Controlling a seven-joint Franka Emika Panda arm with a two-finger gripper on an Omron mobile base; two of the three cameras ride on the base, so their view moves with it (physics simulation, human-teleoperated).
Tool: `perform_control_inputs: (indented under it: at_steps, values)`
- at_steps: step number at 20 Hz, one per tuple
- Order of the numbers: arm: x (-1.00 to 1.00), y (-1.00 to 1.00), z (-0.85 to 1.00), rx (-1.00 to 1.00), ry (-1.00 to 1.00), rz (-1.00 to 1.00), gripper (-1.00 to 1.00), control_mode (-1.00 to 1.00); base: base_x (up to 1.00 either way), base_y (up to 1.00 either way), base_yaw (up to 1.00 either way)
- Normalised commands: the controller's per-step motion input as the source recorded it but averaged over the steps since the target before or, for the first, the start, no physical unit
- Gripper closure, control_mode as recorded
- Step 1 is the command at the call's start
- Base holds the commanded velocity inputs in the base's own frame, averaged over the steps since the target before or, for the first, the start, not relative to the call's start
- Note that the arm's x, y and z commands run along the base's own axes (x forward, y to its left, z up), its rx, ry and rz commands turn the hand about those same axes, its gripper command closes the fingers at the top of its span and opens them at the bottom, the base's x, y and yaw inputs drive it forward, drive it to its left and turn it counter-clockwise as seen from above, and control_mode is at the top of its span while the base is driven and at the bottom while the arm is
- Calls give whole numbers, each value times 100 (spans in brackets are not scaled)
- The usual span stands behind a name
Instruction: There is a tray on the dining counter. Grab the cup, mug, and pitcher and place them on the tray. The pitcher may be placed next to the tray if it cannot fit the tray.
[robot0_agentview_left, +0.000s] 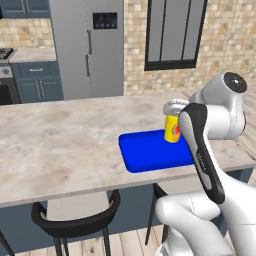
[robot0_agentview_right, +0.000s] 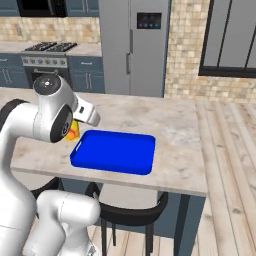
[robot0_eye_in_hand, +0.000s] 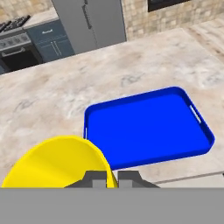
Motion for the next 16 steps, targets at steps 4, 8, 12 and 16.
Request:
perform_control_inputs:
  at_steps: [4, 8, 12, 16]
  values:
    - [29, 6, -38, 0, 0, 0, 100, -100, 0, 0, 0]
    - [37, 5, -16, 0, 0, 0, 100, -100, 0, 0, 0]
    - [39, 8, -8, 0, 0, 0, 100, -100, 0, 0, 0]
    - [33, 13, -19, 0, 0, 0, 100, -100, 0, 0, 0]
